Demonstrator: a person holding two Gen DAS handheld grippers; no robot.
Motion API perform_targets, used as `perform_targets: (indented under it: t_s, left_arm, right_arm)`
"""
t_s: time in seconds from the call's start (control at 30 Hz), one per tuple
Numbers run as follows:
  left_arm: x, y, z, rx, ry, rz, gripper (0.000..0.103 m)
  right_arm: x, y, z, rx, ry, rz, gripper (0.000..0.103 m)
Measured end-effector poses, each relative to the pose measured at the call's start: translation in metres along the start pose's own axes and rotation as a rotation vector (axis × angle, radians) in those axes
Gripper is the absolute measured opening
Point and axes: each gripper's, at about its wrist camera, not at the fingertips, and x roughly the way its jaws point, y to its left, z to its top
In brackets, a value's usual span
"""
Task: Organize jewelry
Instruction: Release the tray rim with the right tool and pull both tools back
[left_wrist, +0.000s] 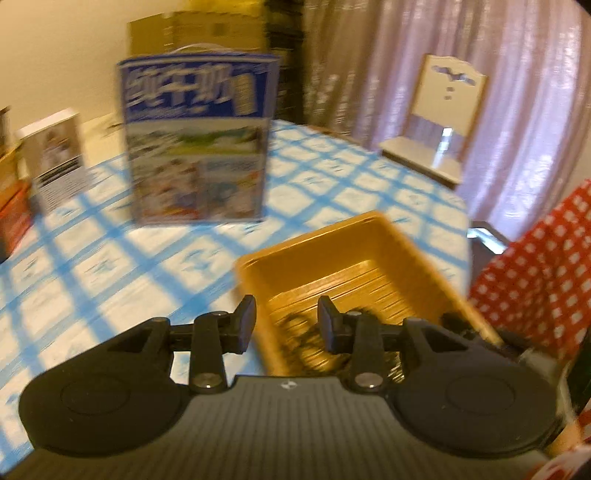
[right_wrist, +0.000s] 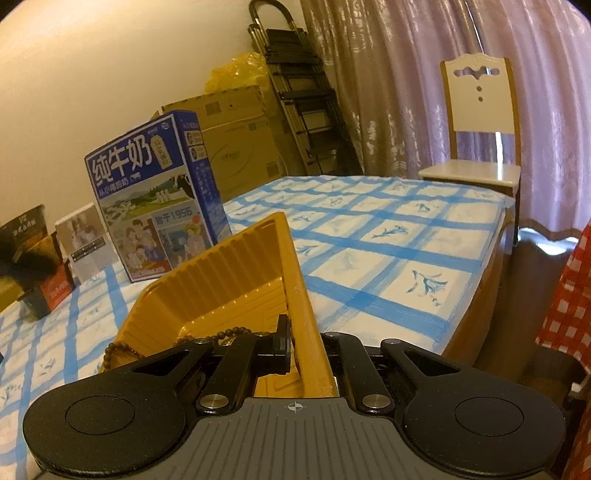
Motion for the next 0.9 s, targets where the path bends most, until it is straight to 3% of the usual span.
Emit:
perform_targets:
  t_s: [0.17, 0.4, 0.47, 0.5, 0.53, 0.6, 0.73, 0.9]
  left_arm:
    - [-0.010, 0.029, -0.029, -0.061, 0.033, 0.067, 0.033]
    - [-0.031, 0.045, -0.059, -0.121, 0.041, 0.109, 0.043]
    - [-0.039, 0.045, -0.064, -0.124, 0.035, 0.123, 0.048]
    - [-0.043, 0.044, -0.066, -0.123, 0.031, 0.127, 0.053]
    - [-0.047, 0.043, -0.068, -0.120, 0.029, 0.133, 0.056]
    - [-0.053, 0.039, -0.072, -0.112, 0.024, 0.147, 0.060]
    - [-0.069, 0.031, -0.079, -0.099, 0.012, 0.183, 0.067]
    - [-0.092, 0.017, -0.086, -0.091, -0.006, 0.214, 0.080]
  right_arm:
    - [0.012, -0.005, -0.002, 0.037, 0.027, 0.007, 0.006]
    - [0.030, -0.025, 0.003, 0.053, 0.101, 0.028, 0.013]
    - [0.032, -0.027, 0.005, 0.038, 0.119, 0.025, 0.029]
    - [0.030, -0.029, 0.006, 0.033, 0.103, 0.020, 0.058]
    - [0.027, -0.032, 0.008, 0.035, 0.079, 0.014, 0.077]
    - [0.021, -0.039, 0.013, 0.042, 0.031, -0.004, 0.078]
    - [0.005, -0.049, 0.030, 0.089, 0.035, -0.073, 0.078]
    - [-0.031, -0.036, 0.044, 0.104, 0.069, -0.048, 0.078]
